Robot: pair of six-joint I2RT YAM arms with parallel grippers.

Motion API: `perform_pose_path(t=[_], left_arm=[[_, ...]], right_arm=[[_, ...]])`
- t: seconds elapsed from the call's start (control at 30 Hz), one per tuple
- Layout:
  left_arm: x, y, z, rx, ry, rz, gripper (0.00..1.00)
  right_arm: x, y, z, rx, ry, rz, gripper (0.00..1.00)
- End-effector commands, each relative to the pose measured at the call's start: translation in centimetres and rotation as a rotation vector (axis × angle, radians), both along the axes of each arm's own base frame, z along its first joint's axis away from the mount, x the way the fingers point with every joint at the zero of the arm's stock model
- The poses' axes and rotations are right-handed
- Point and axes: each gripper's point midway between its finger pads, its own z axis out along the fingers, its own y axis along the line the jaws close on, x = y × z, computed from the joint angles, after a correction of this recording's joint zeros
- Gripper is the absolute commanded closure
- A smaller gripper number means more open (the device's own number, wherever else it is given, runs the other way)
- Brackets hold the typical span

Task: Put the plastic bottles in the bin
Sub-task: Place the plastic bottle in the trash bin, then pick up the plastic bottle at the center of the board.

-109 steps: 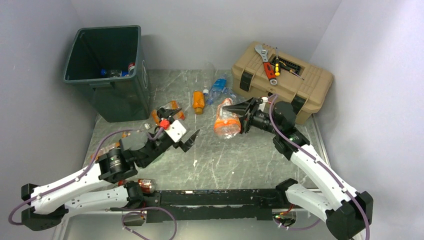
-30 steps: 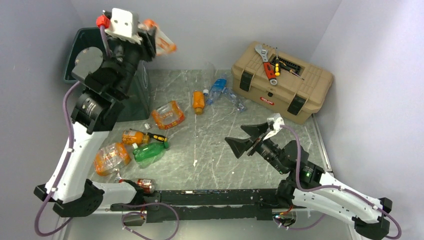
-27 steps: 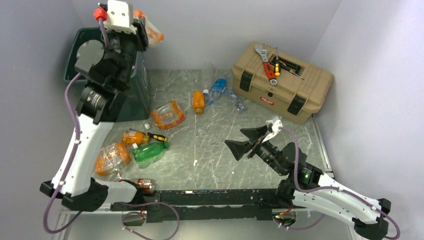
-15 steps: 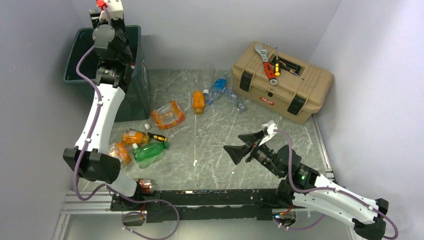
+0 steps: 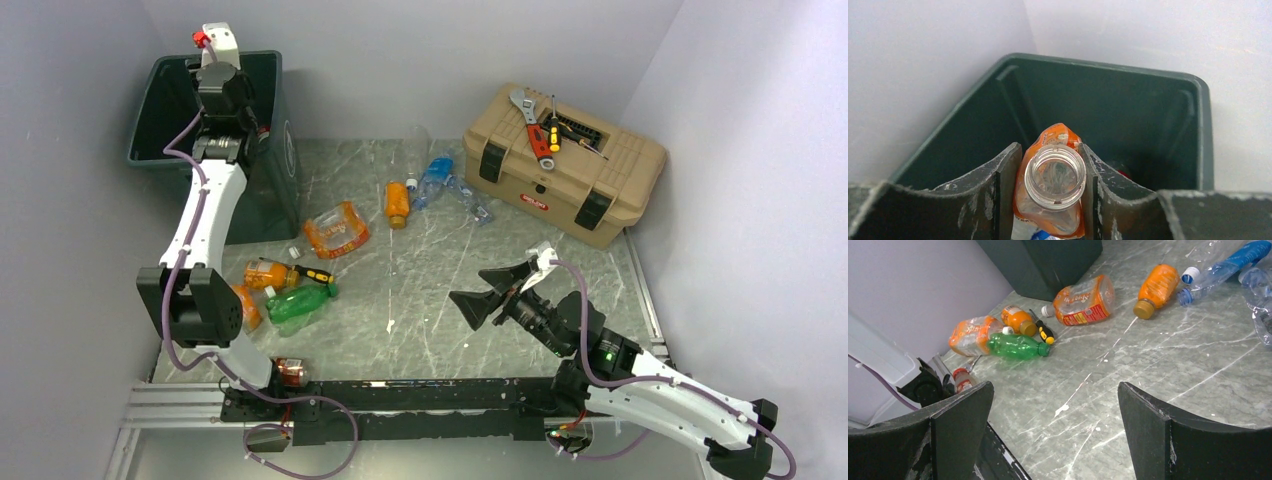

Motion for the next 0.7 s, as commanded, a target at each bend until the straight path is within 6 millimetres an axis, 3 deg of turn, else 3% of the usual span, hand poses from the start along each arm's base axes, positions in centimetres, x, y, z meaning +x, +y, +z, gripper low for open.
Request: perform_pose_path(t=[0.0,0.1,0.13,0.2,0.27,0.37,0.47,0.57,0.67], left_arm=[[0.9,-2.0,0.4,-0.098,0.011,-0.119,0.72],[1.4,-1.3,-1.0,-0.144,0.068,-0.136,0.61],[1.4,-1.4,-1.3,-0.158,0.077,-0.144,0.52],[1.1,-1.2,-1.1,-0.173,0.072,-0.133,0.25],[0.5,-1.3,0.6,-0.179,0.023,-0.141,0.14],[-1.4,-2.5,5.7,-0.183,-0.103,-0.210,0.01],[-4.1,-4.7,10.9,-0.175,-0.201,-0.271,0.01],[-7.6,-9.6,15.1,-0.133,-0.281,-0.394,0.00],[-11.0,-15.0,16.4,-0.083,-0.278,-0.560,0.01]], right_arm=[[0.2,-0.2,0.5,0.016,-0.009,-0.020,0.00],[0.3,-0.2,0.9,0.013,-0.013,-0.022,0.00],[0.3,-0.2,0.9,0.010,-0.013,-0.024,0.00],[0.3,-0.3,0.9,0.003,-0.009,-0.026,0.00],[0.4,-0.4,1.0,0.001,-0.008,-0.030,0.00],[0.5,-0.6,1.4,0.004,-0.013,-0.041,0.00],[0.7,-0.7,1.8,0.006,-0.018,-0.056,0.00],[1.3,-0.9,2.2,0.017,-0.006,-0.091,0.00],[2.4,-1.4,2.4,0.011,0.025,-0.169,0.00]])
